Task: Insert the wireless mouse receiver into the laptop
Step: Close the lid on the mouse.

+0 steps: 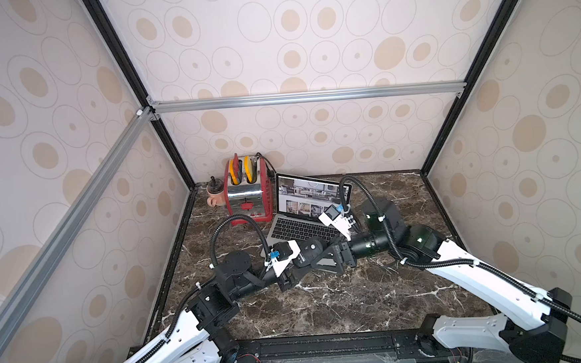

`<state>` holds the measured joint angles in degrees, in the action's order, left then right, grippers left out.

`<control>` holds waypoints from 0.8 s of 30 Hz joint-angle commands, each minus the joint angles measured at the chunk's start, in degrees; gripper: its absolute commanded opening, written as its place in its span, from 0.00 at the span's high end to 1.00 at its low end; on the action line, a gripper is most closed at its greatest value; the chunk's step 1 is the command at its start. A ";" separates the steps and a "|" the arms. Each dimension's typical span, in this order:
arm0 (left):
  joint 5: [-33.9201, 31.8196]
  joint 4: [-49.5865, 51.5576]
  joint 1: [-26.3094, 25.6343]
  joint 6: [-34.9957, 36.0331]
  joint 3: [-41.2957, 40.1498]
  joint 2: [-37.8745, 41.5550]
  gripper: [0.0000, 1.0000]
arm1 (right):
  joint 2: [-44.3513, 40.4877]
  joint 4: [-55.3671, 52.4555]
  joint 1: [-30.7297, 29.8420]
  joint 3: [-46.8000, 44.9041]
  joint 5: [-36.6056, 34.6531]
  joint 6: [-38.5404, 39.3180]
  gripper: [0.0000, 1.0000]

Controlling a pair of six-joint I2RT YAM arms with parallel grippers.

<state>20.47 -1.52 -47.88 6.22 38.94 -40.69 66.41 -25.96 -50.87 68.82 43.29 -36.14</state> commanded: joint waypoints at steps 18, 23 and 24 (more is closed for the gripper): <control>0.74 -0.79 0.11 2.84 2.31 -2.14 1.00 | 6.74 6.79 7.61 3.22 12.49 -14.75 0.30; 0.41 -0.41 0.14 2.84 2.42 -1.94 1.00 | 8.03 11.45 6.38 1.55 13.98 -16.87 0.40; 0.36 -0.41 0.13 2.89 2.38 -1.85 1.00 | 8.03 11.71 6.18 1.17 14.10 -17.05 0.42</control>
<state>20.43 -0.99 -47.83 7.73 38.94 -43.09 74.37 -18.81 -43.77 70.37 55.13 -50.94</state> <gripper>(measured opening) 0.600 0.591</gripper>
